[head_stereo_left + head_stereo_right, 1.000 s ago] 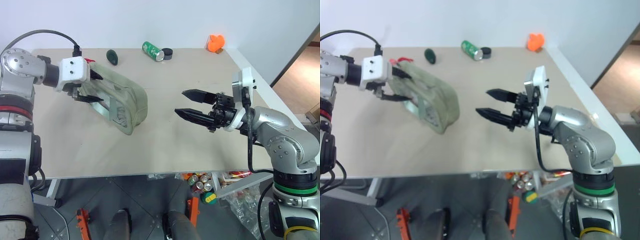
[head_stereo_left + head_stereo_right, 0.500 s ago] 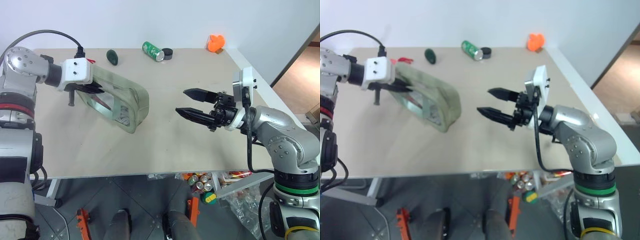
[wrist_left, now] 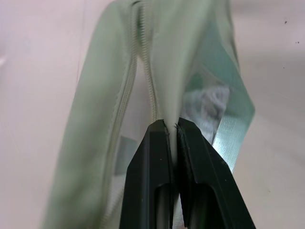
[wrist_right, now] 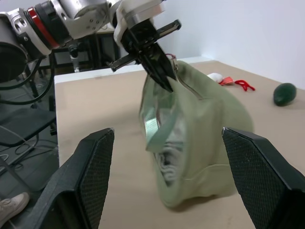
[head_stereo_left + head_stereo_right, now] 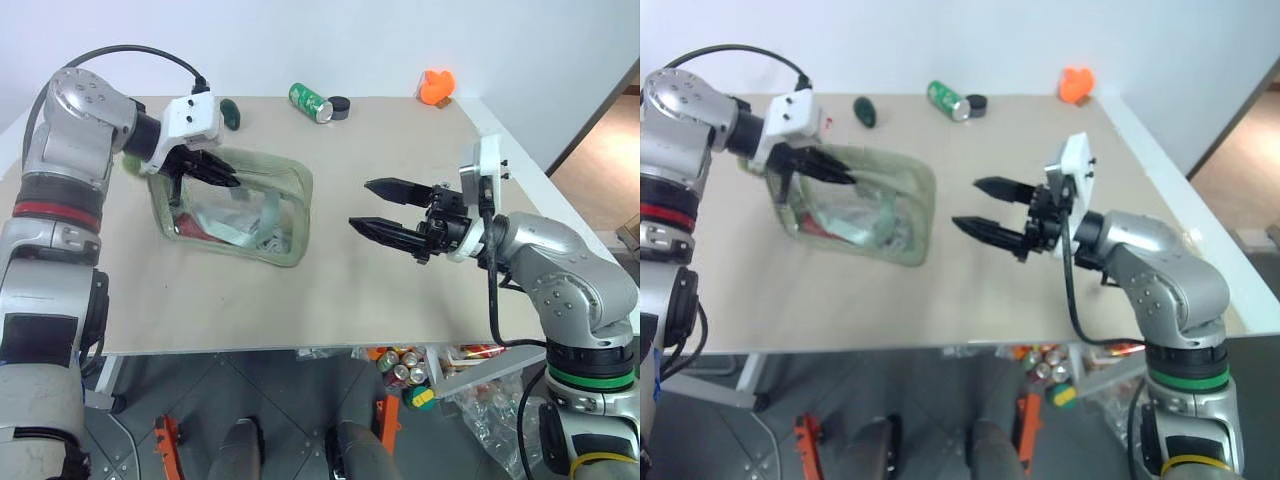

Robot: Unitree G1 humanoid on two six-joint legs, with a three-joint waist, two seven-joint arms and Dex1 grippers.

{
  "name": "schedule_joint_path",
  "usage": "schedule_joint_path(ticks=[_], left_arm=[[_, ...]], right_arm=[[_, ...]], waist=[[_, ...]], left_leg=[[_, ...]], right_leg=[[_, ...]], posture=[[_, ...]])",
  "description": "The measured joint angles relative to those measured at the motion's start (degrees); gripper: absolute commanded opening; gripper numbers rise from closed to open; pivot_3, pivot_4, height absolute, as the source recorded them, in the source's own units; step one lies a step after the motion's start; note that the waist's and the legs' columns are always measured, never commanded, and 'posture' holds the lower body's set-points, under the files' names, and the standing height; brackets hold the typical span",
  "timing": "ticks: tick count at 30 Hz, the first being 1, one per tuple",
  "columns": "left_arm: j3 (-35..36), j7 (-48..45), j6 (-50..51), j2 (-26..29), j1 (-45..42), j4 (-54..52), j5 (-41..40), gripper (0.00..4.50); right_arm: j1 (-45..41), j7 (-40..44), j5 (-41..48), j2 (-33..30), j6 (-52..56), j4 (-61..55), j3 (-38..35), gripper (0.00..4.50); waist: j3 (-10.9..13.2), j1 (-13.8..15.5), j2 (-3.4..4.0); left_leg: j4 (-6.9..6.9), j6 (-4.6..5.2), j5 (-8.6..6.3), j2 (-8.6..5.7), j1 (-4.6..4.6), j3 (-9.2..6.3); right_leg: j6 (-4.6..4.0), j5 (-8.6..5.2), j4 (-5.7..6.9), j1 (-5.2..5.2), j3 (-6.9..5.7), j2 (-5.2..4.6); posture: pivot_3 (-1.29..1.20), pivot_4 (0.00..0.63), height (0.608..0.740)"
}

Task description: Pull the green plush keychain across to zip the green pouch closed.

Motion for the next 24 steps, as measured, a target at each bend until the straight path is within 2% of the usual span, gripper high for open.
schedule_joint_path(ticks=[11, 24], left_arm=[[-3.62, -0.51, 4.91, 3.72, 3.76, -14.79, 3.38, 0.08], [-3.56, 1.84, 17.60, 1.27, 2.72, -17.11, 0.80, 0.08]], right_arm=[[-0.26, 0.60, -1.10, 1.57, -1.55, 0.63, 0.44, 3.72], [-0.88, 1.00, -2.04, 2.01, -2.08, 1.65, 0.87, 3.72]], waist=[[0.00, -0.26, 0.01], [0.01, -0.16, 0.01]], left_leg=[[0.01, 0.01, 0.01, 0.05, 0.04, 0.01], [0.03, 0.02, 0.01, 0.02, 0.03, 0.01]], right_leg=[[-0.04, 0.00, 0.03, -0.01, 0.02, 0.04], [-0.03, -0.01, 0.03, 0.00, 0.01, 0.03]], posture=[[0.00, 0.150, 0.740], [0.00, 0.150, 0.740]])
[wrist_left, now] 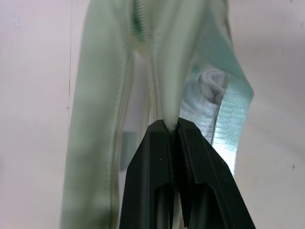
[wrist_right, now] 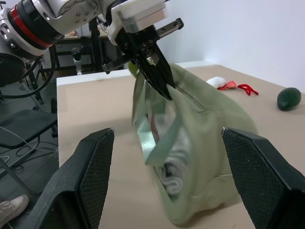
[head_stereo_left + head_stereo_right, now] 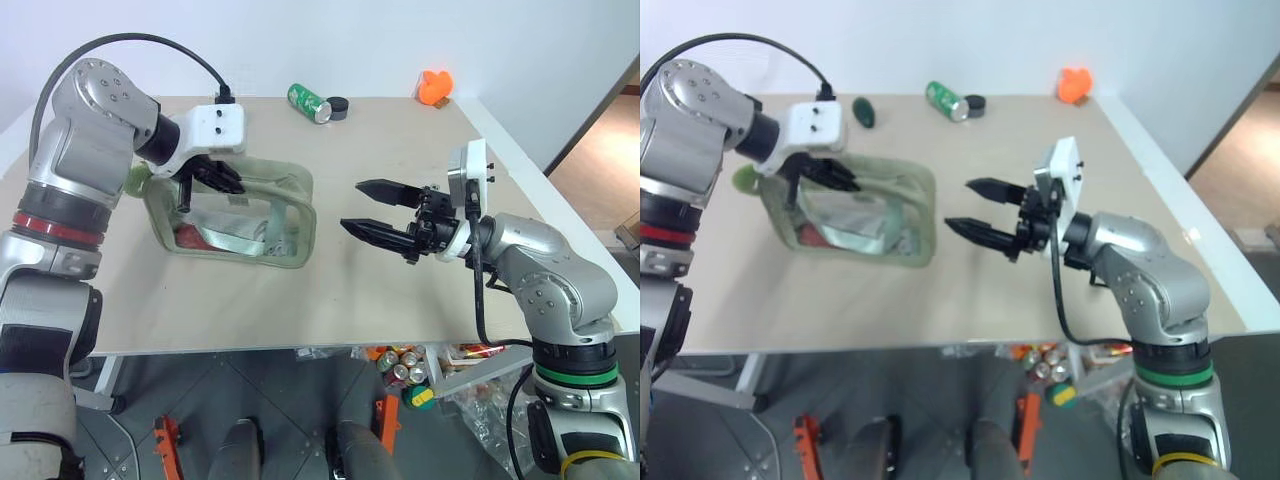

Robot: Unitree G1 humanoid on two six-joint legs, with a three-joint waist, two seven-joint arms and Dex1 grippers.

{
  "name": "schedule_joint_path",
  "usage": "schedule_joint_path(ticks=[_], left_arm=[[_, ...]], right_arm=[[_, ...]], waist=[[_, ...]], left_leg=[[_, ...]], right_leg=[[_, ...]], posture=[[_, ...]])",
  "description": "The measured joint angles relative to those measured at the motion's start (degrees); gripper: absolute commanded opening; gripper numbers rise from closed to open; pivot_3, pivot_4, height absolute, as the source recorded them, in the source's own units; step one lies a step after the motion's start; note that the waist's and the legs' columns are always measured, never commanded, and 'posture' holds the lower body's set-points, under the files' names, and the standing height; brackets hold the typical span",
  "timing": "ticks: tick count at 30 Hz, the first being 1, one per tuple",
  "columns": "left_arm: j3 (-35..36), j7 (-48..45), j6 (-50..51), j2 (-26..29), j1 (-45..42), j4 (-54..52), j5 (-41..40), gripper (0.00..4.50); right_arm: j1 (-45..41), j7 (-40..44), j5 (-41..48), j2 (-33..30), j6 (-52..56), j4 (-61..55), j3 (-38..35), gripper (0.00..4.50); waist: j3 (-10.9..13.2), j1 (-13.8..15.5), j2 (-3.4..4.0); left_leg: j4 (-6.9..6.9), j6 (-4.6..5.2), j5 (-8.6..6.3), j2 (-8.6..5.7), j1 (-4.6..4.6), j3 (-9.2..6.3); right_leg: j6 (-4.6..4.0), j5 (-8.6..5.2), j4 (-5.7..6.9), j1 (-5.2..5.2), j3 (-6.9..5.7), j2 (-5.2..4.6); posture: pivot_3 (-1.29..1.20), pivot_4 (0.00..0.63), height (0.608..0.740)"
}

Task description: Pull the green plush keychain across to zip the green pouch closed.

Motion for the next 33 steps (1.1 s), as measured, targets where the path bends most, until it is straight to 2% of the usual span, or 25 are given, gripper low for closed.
schedule_joint_path(ticks=[17, 18, 20, 21, 22, 23, 29, 33], left_arm=[[-0.05, -0.61, 6.27, 0.95, 3.08, -9.69, -6.08, 0.08], [-0.05, -0.55, 6.14, 1.14, 3.57, -10.41, -6.14, 0.74], [-0.05, -0.59, 5.27, 1.53, 4.82, -11.45, -6.51, 1.32], [-0.21, -0.47, 4.83, 1.67, 5.69, -11.54, -6.59, 1.82], [-0.28, -0.30, 4.75, 1.70, 5.95, -11.53, -6.59, 1.97], [-0.39, 0.12, 4.69, 1.73, 6.26, -11.52, -6.52, 2.44], [-0.47, 0.29, 4.76, 1.74, 6.29, -11.53, -6.85, 4.39], [0.90, -1.27, 6.80, 1.71, 6.02, -11.93, -11.54, 4.39]], right_arm=[[-0.23, 0.60, 0.00, -0.02, 0.01, 0.00, 0.02, 3.72], [-0.24, 0.62, 0.00, -0.02, 0.01, 0.00, 0.02, 3.72], [-0.24, 0.68, 0.00, -0.03, 0.01, -0.01, 0.02, 3.72], [-0.24, 0.70, 0.00, -0.04, 0.02, -0.01, 0.02, 3.72], [-0.24, 0.70, 0.00, -0.04, 0.03, -0.01, 0.02, 3.72], [-0.24, 0.70, 0.00, -0.04, 0.04, -0.01, 0.02, 3.72], [-0.23, 0.65, 0.01, -0.05, 0.28, -0.01, 0.02, 3.72], [-0.23, 0.50, 0.02, -0.09, 0.53, -0.01, 0.01, 3.72]], waist=[[0.01, -0.11, 0.01], [0.01, -0.12, 0.01], [0.01, -0.12, 0.02], [0.01, -0.12, 0.01], [0.01, -0.12, 0.01], [0.01, -0.11, 0.01], [0.01, -0.11, 0.01], [0.01, -0.12, 0.01]], left_leg=[[0.00, 0.00, 0.00, 0.02, 0.00, -0.01], [0.00, 0.00, 0.00, 0.02, 0.00, 0.00], [0.00, 0.00, 0.00, 0.02, 0.02, 0.00], [0.00, 0.00, 0.00, 0.02, 0.03, 0.00], [0.00, 0.00, 0.00, 0.02, 0.03, 0.00], [0.01, 0.00, 0.00, 0.02, 0.03, 0.00], [0.00, 0.00, 0.00, 0.02, 0.03, 0.01], [0.01, 0.00, 0.00, 0.02, 0.03, 0.01]], right_leg=[[-0.01, 0.00, 0.00, -0.02, 0.01, 0.03], [-0.01, 0.00, 0.00, -0.02, 0.01, 0.03], [-0.02, 0.00, 0.01, -0.01, 0.02, 0.03], [-0.02, 0.01, 0.03, -0.01, 0.02, 0.03], [-0.02, 0.01, 0.03, -0.01, 0.02, 0.04], [-0.02, 0.01, 0.03, -0.01, 0.02, 0.04], [-0.02, 0.01, 0.03, -0.01, 0.03, 0.04], [-0.02, 0.01, 0.03, -0.01, 0.03, 0.04]], posture=[[0.00, 0.150, 0.740], [0.00, 0.150, 0.740], [0.00, 0.150, 0.740], [0.00, 0.150, 0.740], [0.00, 0.150, 0.740], [0.00, 0.150, 0.740], [0.00, 0.150, 0.740], [0.00, 0.150, 0.740]])
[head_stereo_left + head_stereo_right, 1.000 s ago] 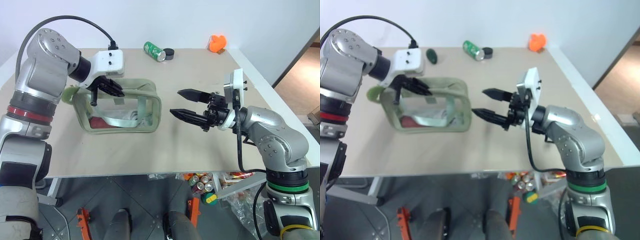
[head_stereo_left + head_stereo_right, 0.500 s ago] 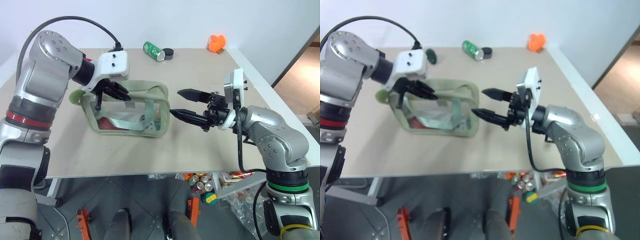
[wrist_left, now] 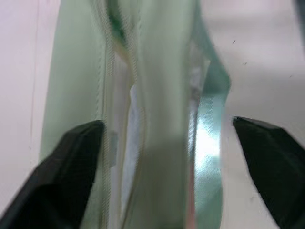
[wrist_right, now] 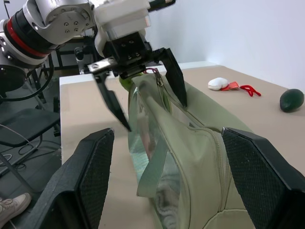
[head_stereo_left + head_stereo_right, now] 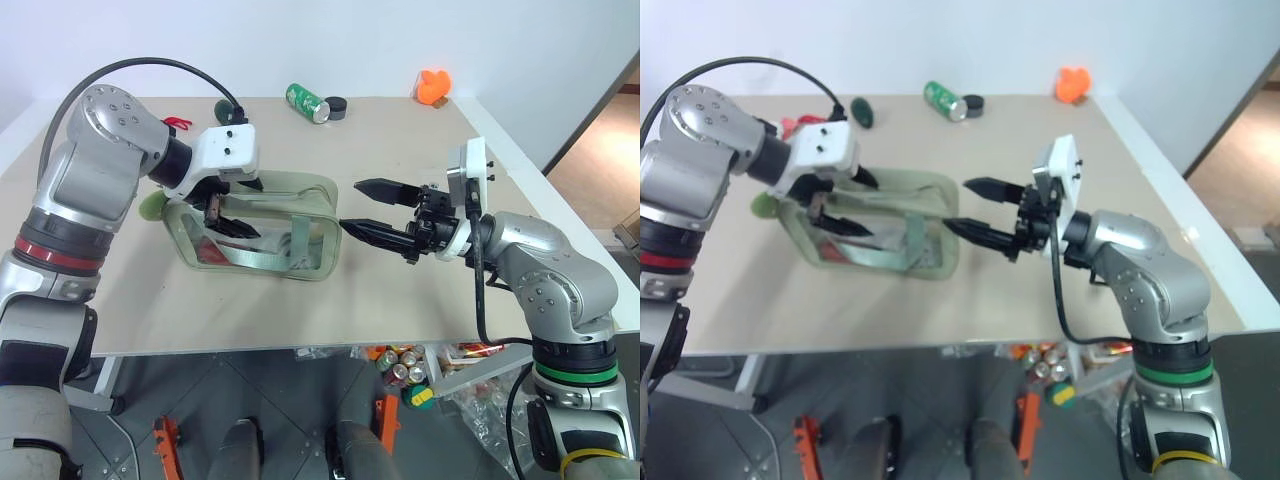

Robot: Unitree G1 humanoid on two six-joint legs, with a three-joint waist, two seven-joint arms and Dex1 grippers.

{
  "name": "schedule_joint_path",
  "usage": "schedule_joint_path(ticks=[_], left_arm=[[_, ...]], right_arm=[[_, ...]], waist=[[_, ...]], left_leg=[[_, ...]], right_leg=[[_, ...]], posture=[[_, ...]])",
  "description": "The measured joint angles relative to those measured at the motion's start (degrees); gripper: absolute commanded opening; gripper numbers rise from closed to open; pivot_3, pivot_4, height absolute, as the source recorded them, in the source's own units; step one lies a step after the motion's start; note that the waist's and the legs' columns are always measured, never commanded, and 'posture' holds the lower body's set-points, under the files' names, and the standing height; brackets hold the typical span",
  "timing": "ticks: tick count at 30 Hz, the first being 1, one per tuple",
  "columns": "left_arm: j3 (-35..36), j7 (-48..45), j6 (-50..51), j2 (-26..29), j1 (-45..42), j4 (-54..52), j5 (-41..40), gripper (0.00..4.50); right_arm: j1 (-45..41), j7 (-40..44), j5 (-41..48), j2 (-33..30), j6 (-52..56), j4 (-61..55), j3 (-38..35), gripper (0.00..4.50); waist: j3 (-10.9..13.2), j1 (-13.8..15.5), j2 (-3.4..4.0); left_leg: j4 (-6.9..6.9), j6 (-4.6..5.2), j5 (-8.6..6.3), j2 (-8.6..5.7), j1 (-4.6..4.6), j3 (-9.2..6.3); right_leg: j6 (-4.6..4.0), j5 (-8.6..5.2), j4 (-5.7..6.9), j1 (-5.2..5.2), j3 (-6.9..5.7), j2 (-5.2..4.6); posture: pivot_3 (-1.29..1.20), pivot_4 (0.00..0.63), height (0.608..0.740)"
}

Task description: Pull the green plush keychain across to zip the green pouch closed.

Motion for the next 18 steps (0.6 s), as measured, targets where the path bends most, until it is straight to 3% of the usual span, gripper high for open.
schedule_joint_path(ticks=[5, 10, 18], left_arm=[[7.54, -0.03, 3.34, -0.12, -6.16, 3.69, -7.76, 4.39], [17.14, -1.00, 2.91, 1.01, -5.00, 7.74, -16.24, 4.39], [26.93, 2.23, 2.37, 7.21, 9.92, 12.95, -21.35, 4.39]], right_arm=[[0.00, -0.23, 0.04, -0.03, 0.07, -0.03, 0.00, 3.72], [0.02, -0.27, -1.65, -0.17, -0.25, 0.02, 1.57, 3.72], [-0.64, -0.30, -13.59, -1.47, -4.31, 3.47, 10.15, 3.72]], waist=[[0.01, -0.02, 0.00], [0.02, -0.68, 0.01], [0.01, -1.15, 0.02]], left_leg=[[0.00, 0.00, 0.00, 0.00, 0.01, 0.01], [-0.01, 0.00, 0.00, 0.06, 0.06, -0.01], [-0.02, 0.00, 0.00, 0.14, 0.17, 0.04]], right_leg=[[0.00, 0.00, 0.00, 0.00, 0.00, 0.00], [-0.03, 0.00, 0.04, 0.00, -0.01, 0.07], [-0.09, 0.01, 0.07, 0.04, 0.02, 0.12]], posture=[[0.00, 0.150, 0.740], [0.00, 0.150, 0.740], [0.00, 0.150, 0.740]])
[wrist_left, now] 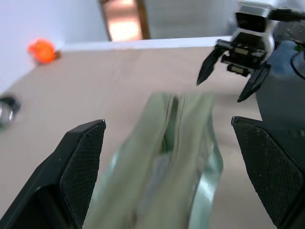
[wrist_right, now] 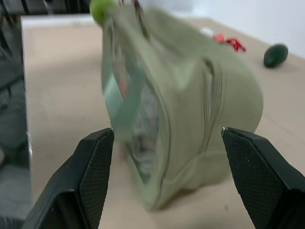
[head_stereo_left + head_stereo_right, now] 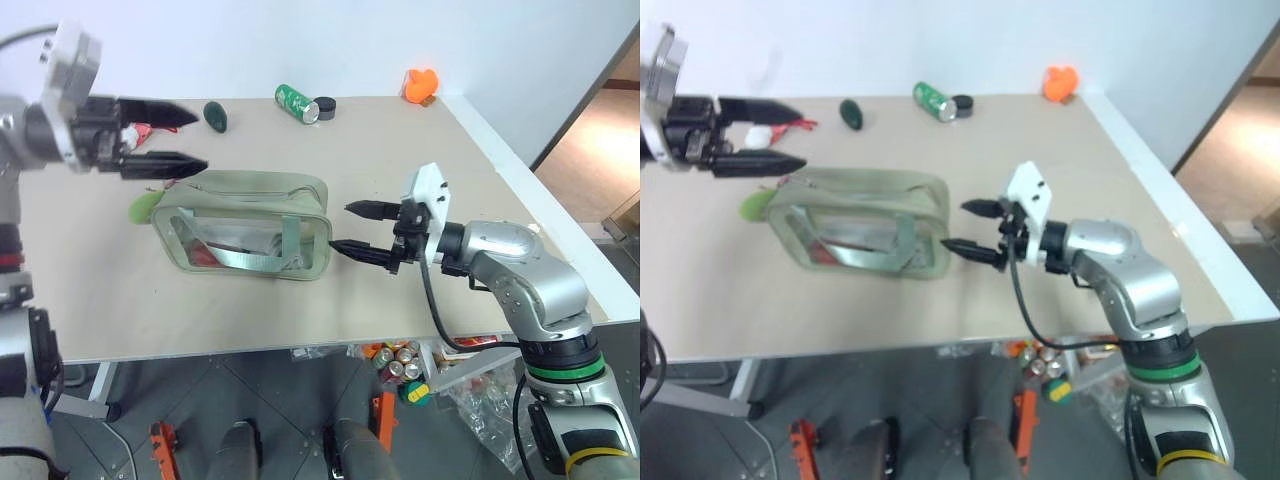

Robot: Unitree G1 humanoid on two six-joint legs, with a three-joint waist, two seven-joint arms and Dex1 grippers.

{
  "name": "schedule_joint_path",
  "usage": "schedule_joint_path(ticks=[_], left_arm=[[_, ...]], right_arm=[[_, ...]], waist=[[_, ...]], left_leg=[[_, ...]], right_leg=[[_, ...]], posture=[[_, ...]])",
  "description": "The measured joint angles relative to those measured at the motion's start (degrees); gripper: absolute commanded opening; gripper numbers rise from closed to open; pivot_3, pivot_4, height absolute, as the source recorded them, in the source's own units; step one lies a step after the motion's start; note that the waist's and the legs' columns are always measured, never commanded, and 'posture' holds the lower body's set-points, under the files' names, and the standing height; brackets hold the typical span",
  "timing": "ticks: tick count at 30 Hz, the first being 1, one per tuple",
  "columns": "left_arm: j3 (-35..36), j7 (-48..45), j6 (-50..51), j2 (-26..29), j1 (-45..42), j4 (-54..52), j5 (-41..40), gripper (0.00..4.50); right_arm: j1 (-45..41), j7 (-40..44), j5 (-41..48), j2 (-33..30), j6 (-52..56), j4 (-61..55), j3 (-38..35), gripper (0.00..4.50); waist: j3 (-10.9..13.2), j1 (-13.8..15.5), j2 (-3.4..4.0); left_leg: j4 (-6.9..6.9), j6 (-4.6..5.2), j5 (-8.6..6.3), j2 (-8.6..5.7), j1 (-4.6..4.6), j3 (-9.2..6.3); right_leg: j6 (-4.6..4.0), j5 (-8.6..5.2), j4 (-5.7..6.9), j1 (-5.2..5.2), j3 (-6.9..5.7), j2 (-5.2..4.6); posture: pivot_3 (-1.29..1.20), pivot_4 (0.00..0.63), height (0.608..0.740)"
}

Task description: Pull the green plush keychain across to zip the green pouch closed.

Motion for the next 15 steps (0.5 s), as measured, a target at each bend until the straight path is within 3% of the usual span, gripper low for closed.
schedule_joint_path(ticks=[6, 13, 14, 15], left_arm=[[10.48, 4.70, 2.99, 4.65, 15.24, 2.97, -3.60, 4.39], [18.54, 8.79, 5.63, 7.12, 22.23, 3.14, -8.22, 4.39], [19.52, 9.30, 6.21, 7.25, 23.64, 2.61, -8.86, 4.42], [20.15, 9.37, 7.12, 7.29, 25.43, 1.30, -9.82, 4.42]], right_arm=[[-3.21, 1.40, -2.92, 1.53, -2.79, 3.78, 2.12, 3.72], [-5.42, 3.44, -3.99, 4.66, -4.56, 6.51, 4.00, 3.72], [-5.66, 3.50, -4.14, 5.16, -4.64, 7.20, 4.14, 3.16], [-5.91, 3.54, -4.23, 5.70, -4.74, 7.83, 4.14, 2.88]], waist=[[0.00, -0.29, -0.10], [-0.04, 0.43, -0.26], [-0.04, 0.41, -0.26], [-0.04, 0.33, -0.26]], left_leg=[[-0.07, -0.01, -0.01, 0.16, 0.06, 0.09], [-0.06, -0.03, -0.01, 0.32, 0.04, 0.12], [-0.06, -0.03, -0.01, 0.34, 0.04, 0.14], [-0.06, -0.03, -0.01, 0.35, 0.04, 0.16]], right_leg=[[-0.08, -0.01, 0.00, -0.05, 0.01, 0.07], [-0.40, -0.13, -0.01, -0.04, -0.09, 0.12], [-0.42, -0.13, -0.01, -0.04, -0.09, 0.12], [-0.44, -0.12, -0.01, -0.05, -0.08, 0.12]], posture=[[0.00, 0.150, 0.740], [0.00, 0.150, 0.740], [0.00, 0.150, 0.740], [0.00, 0.150, 0.740]])
